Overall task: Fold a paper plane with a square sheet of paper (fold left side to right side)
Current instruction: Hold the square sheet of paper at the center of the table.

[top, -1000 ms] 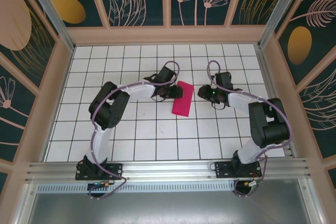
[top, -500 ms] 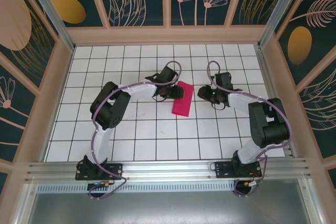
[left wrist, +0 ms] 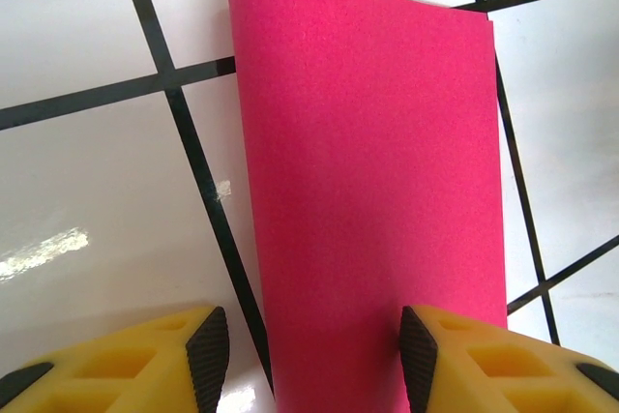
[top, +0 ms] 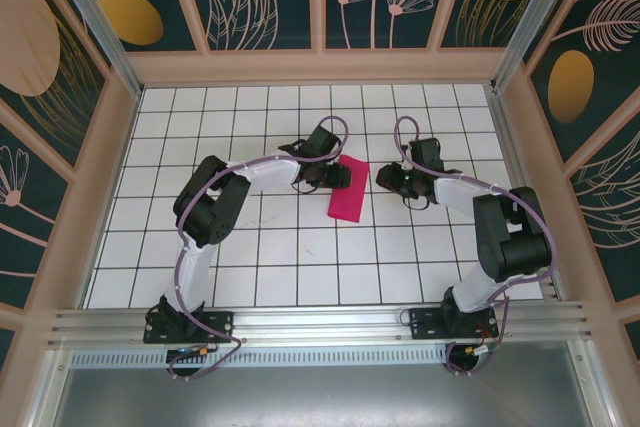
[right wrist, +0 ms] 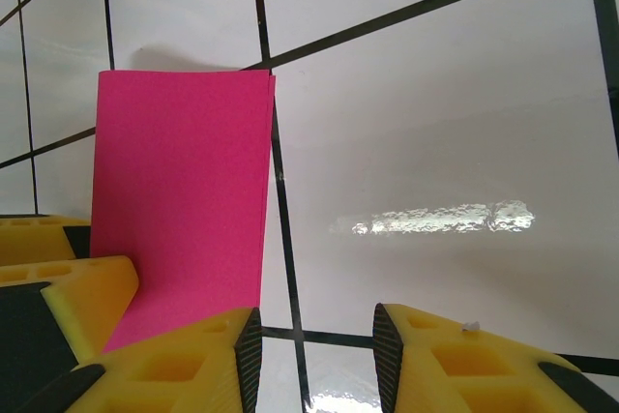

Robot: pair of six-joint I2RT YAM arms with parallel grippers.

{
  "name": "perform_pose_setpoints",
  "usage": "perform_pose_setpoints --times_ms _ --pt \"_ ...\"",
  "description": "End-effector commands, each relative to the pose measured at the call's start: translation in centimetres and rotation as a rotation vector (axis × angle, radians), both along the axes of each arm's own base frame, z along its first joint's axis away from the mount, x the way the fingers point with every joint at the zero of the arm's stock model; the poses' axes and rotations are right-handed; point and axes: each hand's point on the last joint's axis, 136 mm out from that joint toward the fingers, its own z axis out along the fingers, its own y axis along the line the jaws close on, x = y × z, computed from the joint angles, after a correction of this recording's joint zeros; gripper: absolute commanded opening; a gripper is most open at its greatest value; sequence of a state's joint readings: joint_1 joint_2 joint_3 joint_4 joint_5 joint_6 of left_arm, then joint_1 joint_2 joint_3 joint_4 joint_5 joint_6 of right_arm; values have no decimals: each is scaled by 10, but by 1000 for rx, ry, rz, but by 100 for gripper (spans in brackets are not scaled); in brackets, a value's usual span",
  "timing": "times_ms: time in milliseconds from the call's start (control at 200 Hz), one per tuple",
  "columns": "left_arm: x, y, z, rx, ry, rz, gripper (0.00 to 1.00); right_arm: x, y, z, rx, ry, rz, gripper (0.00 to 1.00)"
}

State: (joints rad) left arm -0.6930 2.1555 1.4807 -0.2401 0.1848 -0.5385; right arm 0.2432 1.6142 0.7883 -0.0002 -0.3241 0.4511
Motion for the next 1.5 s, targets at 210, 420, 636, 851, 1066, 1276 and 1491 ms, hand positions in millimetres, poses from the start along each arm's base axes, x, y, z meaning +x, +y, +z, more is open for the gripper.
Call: perform_pose_setpoints --times_ms 210,420,636,851,1066,1276,1491 --pt "-17 -6 -36 47 56 -52 53 -3 14 4 49 1 28 39" --pt "-18 -6 -38 50 59 -52 53 -1 40 2 109 18 69 26" --pt "-18 -4 -39 55 60 -51 53 7 62 -5 134 41 91 18" --pt "-18 -5 -38 53 58 -51 53 9 70 -16 126 66 101 17" --pt "-19 -5 -38 54 58 -53 53 4 68 -35 87 116 93 16" --pt "-14 -3 -24 52 22 -43 54 -7 60 -58 34 189 85 16" --pt "1 12 25 34 -66 16 62 -15 54 -70 -5 227 83 16"
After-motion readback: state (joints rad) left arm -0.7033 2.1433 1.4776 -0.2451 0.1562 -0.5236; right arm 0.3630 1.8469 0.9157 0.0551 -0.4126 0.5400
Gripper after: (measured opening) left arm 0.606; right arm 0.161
